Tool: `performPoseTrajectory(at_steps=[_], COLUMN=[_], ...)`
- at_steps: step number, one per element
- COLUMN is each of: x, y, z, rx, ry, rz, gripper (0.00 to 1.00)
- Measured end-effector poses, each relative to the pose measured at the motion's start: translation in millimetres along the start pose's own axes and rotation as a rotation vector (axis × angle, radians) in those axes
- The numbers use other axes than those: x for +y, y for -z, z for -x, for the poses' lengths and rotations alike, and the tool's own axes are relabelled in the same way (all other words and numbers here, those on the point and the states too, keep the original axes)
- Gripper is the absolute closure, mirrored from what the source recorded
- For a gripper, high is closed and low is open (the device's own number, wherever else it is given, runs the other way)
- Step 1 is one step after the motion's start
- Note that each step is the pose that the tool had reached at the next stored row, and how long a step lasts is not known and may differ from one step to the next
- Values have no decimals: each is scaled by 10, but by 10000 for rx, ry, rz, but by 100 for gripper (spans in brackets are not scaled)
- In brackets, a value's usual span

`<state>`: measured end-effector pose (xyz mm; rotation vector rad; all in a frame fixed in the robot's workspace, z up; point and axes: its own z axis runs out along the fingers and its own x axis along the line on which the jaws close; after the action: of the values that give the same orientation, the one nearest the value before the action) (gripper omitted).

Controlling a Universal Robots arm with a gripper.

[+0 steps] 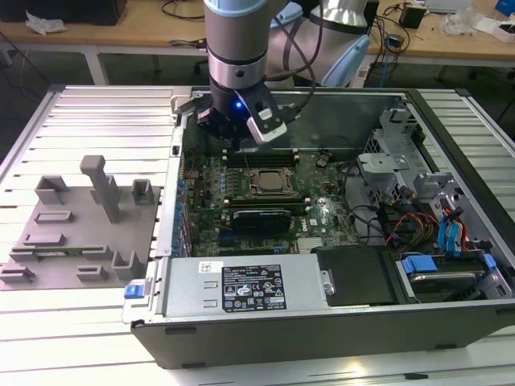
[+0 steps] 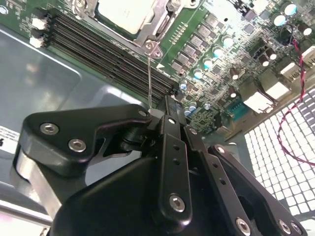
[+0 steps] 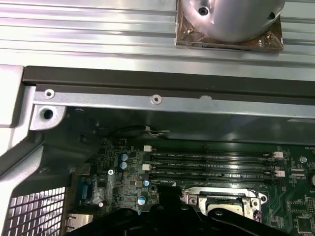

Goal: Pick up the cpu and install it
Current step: 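Install the first cpu locking lever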

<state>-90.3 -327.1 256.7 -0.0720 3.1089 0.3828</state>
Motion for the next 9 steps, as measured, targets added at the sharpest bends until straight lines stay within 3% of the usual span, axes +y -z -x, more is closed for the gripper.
performPoseTrajectory(at_steps=[5, 9], x=[-8, -18], y=[-5, -10], z=[67, 168], rx=[0, 5], ry=[0, -1], rz=[8, 8], gripper=[89, 89])
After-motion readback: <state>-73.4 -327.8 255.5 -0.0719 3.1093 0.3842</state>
